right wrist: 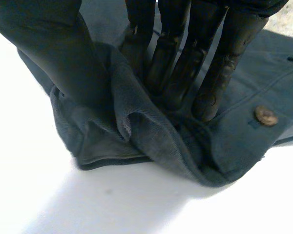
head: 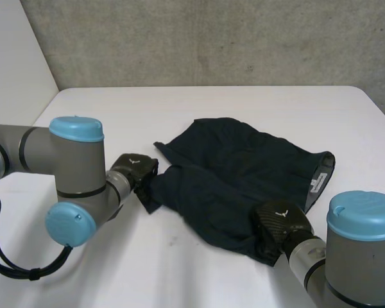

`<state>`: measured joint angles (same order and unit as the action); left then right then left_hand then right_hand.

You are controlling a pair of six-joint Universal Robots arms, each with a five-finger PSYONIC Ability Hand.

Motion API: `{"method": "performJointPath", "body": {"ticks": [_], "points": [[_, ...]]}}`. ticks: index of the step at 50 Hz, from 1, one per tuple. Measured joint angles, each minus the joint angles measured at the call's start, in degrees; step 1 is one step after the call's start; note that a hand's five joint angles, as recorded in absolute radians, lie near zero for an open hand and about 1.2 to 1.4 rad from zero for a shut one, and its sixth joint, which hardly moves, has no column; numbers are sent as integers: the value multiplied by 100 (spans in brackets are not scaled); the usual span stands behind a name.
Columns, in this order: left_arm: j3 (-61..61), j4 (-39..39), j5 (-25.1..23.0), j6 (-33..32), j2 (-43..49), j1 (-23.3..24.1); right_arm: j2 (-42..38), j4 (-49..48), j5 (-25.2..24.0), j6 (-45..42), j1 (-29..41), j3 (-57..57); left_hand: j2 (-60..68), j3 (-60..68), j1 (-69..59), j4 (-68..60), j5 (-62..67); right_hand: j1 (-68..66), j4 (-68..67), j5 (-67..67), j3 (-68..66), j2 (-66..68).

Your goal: Fold the shorts.

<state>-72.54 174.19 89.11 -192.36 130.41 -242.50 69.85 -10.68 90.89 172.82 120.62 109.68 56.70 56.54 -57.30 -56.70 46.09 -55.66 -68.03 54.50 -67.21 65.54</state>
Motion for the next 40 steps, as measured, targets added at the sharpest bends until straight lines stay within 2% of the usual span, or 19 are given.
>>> {"method": "performJointPath", "body": {"ticks": [2, 10, 15, 21, 30, 35, 40], "points": [[8, 4, 16, 3, -81, 11, 10, -29, 11, -143, -22, -22, 778, 762, -470, -779, 754, 0, -1, 0, -18, 10], [8, -7, 129, -16, -1119, -11, 607, 67, -52, -1083, -246, -423, 1163, 1142, -476, -1154, 1075, 0, -2, 0, -32, 185], [-29, -25, 331, -66, -2302, -68, 1357, 719, -233, -2019, -598, -1251, 1169, 1142, -619, -1155, 1093, 0, -3, 112, -32, 209], [-78, -95, 421, -98, -3497, -110, 1859, 1693, -494, -2532, -762, -2622, 1169, 1143, -638, -1156, 1126, 0, -4, 138, -32, 210], [-318, -269, 442, -239, -4831, -107, 2020, 2887, -590, -2598, -783, -4566, 1184, 1170, -639, -1179, 1131, 0, -4, 138, -32, 210], [-375, -222, 478, -536, -5085, -127, 1812, 3153, -576, -2693, -770, -5125, 1185, 1171, -639, -1180, 1131, 0, -5, 138, -32, 210], [-440, -135, 496, -922, -4869, -138, 1321, 3196, -547, -2854, -736, -5339, 1185, 1171, -639, -1180, 1131, 0, -5, 138, -32, 210]]}}
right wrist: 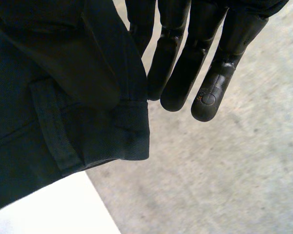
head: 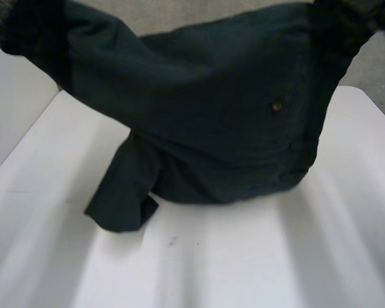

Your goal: Fold the shorts.

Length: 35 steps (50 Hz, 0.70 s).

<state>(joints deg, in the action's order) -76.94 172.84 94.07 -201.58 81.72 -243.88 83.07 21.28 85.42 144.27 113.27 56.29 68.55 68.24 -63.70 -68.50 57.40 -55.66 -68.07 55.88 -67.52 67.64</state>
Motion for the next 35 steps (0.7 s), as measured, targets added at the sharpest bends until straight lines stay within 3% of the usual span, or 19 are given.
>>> {"method": "performJointPath", "body": {"ticks": [6, 13, 21, 29, 35], "points": [[-99, 50, 2, -355, 649, -14, -526, -27, 5, -87, 21, -29, 0, 0, 0, 0, 0, 0, 0, 0, 0, 0], [185, 79, -4, -579, 2306, -154, -1890, -380, 27, 68, 153, -13, 0, 0, 0, -1, 0, 0, 0, 0, 0, 0], [2397, 190, 451, -544, 3758, -245, -2659, -2328, 399, 348, 344, -565, 5, 6, 0, -2, 0, 0, -29, 0, 0, 1], [4546, 839, 1074, -492, 3961, -210, -2308, -4535, 624, 432, 363, -1085, 5, 7, 0, -3, 0, 0, -29, 0, 0, 1], [4009, 1233, 1169, -353, 3407, -137, -1959, -4806, 552, 520, 373, -861, 5, 7, 0, -3, 0, -44, -29, 0, 0, 1]]}}
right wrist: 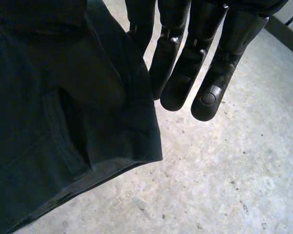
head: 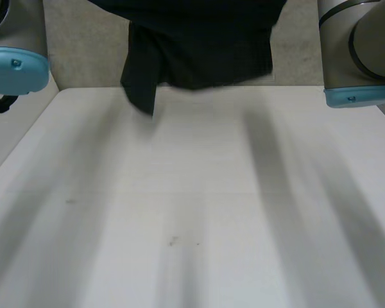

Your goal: Fold the shorts.

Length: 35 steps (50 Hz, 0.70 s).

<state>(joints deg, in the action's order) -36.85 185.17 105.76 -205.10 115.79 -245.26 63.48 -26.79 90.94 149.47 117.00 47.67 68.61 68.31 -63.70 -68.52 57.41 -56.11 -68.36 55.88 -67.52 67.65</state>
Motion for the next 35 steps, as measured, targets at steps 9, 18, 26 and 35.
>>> {"method": "performJointPath", "body": {"ticks": [9, 18, 26, 35], "points": [[-2741, 347, -62, 385, -649, -24, 164, 1108, -420, 81, -11, 1291, 0, 0, 0, 0, 0, -4, 0, 0, 0, 0], [-4883, 831, -70, 470, -176, -80, -207, 1536, -635, 71, -25, 2933, -2001, -1949, 1709, 1992, -1869, -4, 0, 0, 0, 0], [-6076, 845, -72, 409, -183, -55, -395, 1424, -913, 47, -71, 4193, -4845, -4763, 4300, 4862, -4771, -4, 0, 0, -57, 0], [-6864, 805, -89, 384, -1673, -98, 40, 1392, -1405, 43, -94, 5128, -5461, -5380, 4852, 5436, -5380, -4, 0, 0, -99, 0]]}}
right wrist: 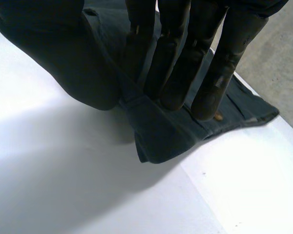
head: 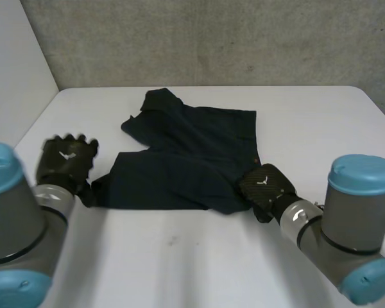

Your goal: Fold the shorts.

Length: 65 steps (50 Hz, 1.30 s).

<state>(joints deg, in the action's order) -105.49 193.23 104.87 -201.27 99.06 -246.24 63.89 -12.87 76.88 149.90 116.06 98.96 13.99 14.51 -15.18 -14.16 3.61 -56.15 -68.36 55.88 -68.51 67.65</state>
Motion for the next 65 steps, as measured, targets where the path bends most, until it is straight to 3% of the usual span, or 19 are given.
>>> {"method": "performJointPath", "body": {"ticks": [3, 8, 13, 19, 31, 36, 50, 52, 54, 62, 65], "points": [[-165, 11, -161, 8, -497, -95, 296, -3, -94, 14, -6, 283, 0, 0, 0, 0, 0, 0, 0, 0, 0, 0], [-364, 27, -926, 16, -782, -240, 818, -67, -215, 50, -54, 676, 37, 13, -17, -14, 24, 0, 0, 0, 0, 0], [-424, 98, -2112, 33, -402, -576, 1294, -253, -280, 93, -219, 935, 69, 14, -18, -14, 24, 0, 0, 0, 0, 0], [-133, 245, -2609, -5, 411, -901, 1619, -407, -311, 221, -394, 1052, 459, 380, -346, -440, 518, 0, 0, 0, -1, 0], [1106, 237, -2825, -54, 1864, -1182, 1572, -413, -401, 298, -416, 1062, 1104, 1052, -968, -1084, 1157, 0, 0, 0, 0, 0], [1487, 128, -3012, -49, 2203, -1161, 1485, -420, -423, 290, -397, 1083, 1735, 1674, -1670, -1728, 1787, 0, 0, 0, 0, 0], [2152, -433, -3130, -60, 2721, -1006, 1376, -453, -420, 245, -383, 1050, 1796, 1731, -1698, -1807, 1873, 0, 0, 0, -1, 0], [2244, -457, -3122, -65, 2799, -989, 1377, -454, -417, 241, -392, 1043, 3579, 3511, -3623, -3562, 3562, 0, 0, 0, -1, 0], [2360, -513, -3108, -75, 2915, -973, 1378, -453, -410, 242, -402, 1030, 4829, 4693, -4728, -4753, 4711, 0, 0, 0, -1, 0], [2591, -873, -3062, -135, 3008, -926, 1390, -440, -380, 246, -438, 923, 5432, 5347, -4957, -5409, 5207, 0, 0, 0, -1, 0], [2601, -1233, -3043, -135, 2573, -896, 1398, -409, -351, 254, -447, 748, 5432, 5347, -4957, -5409, 5207, 0, 0, 0, 0, 0]]}}
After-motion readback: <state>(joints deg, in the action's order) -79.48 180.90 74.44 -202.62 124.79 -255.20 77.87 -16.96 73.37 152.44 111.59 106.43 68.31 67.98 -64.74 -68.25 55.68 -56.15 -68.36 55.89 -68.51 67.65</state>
